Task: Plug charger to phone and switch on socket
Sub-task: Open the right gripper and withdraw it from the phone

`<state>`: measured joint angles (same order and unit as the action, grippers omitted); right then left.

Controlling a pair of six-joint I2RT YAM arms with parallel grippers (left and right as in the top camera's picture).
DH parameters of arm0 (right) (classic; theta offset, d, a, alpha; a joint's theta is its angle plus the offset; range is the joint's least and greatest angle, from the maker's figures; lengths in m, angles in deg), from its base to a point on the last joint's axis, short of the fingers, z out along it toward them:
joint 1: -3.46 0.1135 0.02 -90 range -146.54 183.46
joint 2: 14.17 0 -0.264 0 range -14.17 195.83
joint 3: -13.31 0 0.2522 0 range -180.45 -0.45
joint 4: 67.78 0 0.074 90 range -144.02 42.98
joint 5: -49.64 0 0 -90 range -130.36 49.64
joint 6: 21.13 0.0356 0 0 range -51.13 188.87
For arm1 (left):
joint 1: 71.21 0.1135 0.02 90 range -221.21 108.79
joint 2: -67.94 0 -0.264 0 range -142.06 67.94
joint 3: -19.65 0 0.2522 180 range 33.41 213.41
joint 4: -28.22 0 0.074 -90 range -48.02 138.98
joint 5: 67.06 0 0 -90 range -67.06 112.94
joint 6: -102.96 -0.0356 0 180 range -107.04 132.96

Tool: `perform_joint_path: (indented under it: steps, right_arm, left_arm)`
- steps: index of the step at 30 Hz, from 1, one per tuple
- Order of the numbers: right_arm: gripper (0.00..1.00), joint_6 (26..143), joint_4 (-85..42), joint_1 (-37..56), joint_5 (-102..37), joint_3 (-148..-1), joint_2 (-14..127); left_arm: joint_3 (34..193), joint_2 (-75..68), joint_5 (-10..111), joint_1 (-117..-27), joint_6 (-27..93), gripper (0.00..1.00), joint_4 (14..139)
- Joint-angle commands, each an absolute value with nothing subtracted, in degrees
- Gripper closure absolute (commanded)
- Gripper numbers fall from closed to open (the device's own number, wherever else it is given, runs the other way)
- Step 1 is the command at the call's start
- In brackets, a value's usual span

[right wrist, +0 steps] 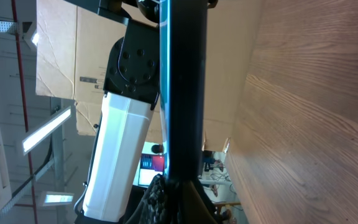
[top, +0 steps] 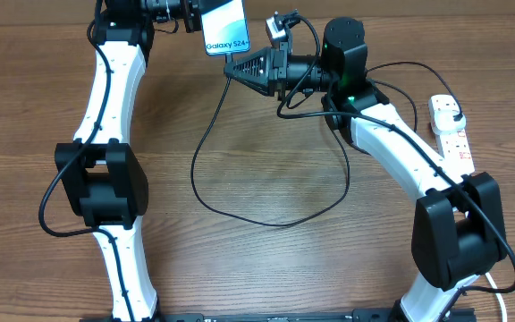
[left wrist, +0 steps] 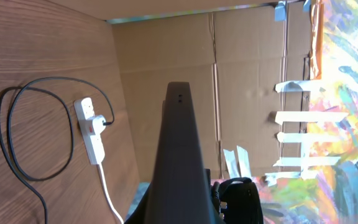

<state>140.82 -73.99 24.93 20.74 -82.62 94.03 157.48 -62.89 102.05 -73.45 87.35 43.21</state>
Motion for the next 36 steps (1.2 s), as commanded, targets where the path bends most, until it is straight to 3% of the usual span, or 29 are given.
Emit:
perform_joint_path:
  steps: [1, 4, 5, 7, 8, 10, 13, 19, 22, 29, 36]
  right_arm:
    - [0.96, 140.4, -74.3, 23.6, 10.4, -83.4, 92.4]
    - [0.96, 140.4, -73.9, 23.5, 10.2, -83.4, 92.5]
    - [0.92, 139.9, -73.9, 23.4, 10.6, -83.4, 92.4]
    - [0.77, 137.6, -74.2, 23.5, 12.6, -83.4, 92.4]
    - [0.54, 137.1, -74.2, 23.4, 14.5, -83.4, 92.4]
    - [0.31, 136.1, -74.3, 23.4, 16.5, -83.4, 92.4]
    - [0.16, 136.1, -74.6, 22.8, 18.3, -83.4, 92.4]
    - [0.09, 136.1, -72.1, 19.6, 18.0, -83.4, 92.4]
    - [0.00, 133.2, -64.2, 17.4, 15.1, -83.4, 92.4]
    - [0.00, 113.6, -24.6, 17.0, -0.6, -83.3, 92.5]
    - [0.02, 109.3, -2.5, 17.2, -21.7, -83.3, 92.4]
  left_arm:
    - [158.4, -60.9, 112.5, -76.4, 84.7, 0.96, 43.2]
    - [158.4, -60.9, 112.5, -76.4, 84.7, 0.96, 43.2]
    - [158.4, -60.9, 112.5, -76.4, 84.7, 0.96, 43.2]
    - [158.4, -60.9, 111.6, -76.1, 82.8, 0.96, 43.2]
    - [158.4, -60.9, 110.6, -75.7, 80.4, 0.96, 43.2]
    - [158.4, -60.9, 109.5, -74.8, 78.9, 0.96, 43.2]
    - [158.4, -60.9, 108.4, -73.1, 78.6, 0.96, 43.2]
    - [158.4, -60.9, 108.5, -69.3, 78.5, 0.96, 43.6]
    - [158.4, -60.9, 108.6, -67.4, 78.5, 0.96, 45.2]
    - [158.4, -60.9, 107.6, -67.3, 75.5, 0.96, 47.2]
    - [158.4, -60.9, 105.8, -68.7, 66.0, 0.96, 56.5]
